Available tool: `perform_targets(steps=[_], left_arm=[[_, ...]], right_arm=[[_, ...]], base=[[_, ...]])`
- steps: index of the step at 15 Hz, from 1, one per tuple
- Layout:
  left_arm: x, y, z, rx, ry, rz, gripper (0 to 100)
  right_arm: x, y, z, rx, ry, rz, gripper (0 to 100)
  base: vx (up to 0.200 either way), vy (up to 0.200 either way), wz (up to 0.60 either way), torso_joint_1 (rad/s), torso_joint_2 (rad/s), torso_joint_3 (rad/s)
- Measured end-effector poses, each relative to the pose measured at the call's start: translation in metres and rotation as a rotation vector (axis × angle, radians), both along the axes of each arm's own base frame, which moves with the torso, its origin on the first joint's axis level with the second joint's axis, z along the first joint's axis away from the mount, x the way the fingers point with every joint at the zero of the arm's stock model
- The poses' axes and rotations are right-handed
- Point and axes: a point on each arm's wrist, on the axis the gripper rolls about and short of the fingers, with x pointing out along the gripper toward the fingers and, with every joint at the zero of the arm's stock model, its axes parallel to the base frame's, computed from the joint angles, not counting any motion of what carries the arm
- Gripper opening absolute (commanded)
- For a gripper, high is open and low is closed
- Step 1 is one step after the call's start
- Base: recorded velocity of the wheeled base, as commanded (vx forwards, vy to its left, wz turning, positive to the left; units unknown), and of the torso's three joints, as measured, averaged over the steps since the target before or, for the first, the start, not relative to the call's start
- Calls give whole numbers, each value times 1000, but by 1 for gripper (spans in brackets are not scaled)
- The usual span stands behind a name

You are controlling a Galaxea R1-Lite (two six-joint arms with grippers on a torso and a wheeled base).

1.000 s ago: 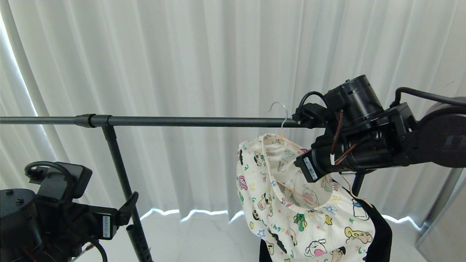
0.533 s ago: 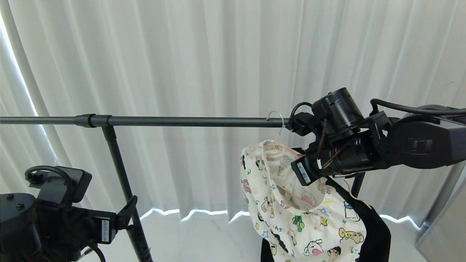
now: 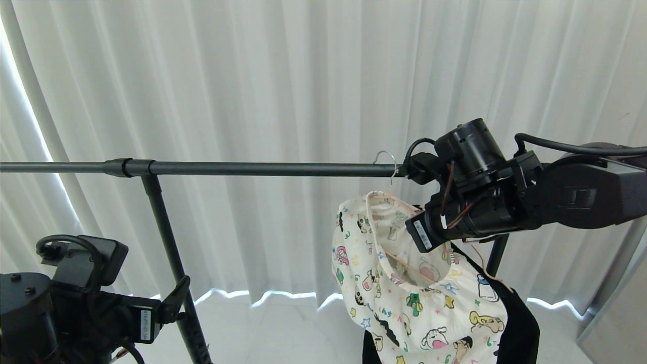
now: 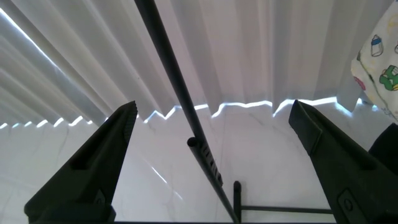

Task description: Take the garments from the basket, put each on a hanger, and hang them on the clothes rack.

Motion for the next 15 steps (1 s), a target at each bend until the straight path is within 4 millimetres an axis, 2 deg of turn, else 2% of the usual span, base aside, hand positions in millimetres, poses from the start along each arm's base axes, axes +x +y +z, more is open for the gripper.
perform_targets(steps=[7, 15], left_arm=[[-1, 0, 0, 0, 0, 0, 100], [-1, 0, 0, 0, 0, 0, 100]], right_arm=[[15, -9, -2, -4, 1, -51, 0], [16, -9, -5, -9, 7, -54, 0]], base=[[0, 0, 0, 0, 0, 0], [0, 0, 0, 0, 0, 0]])
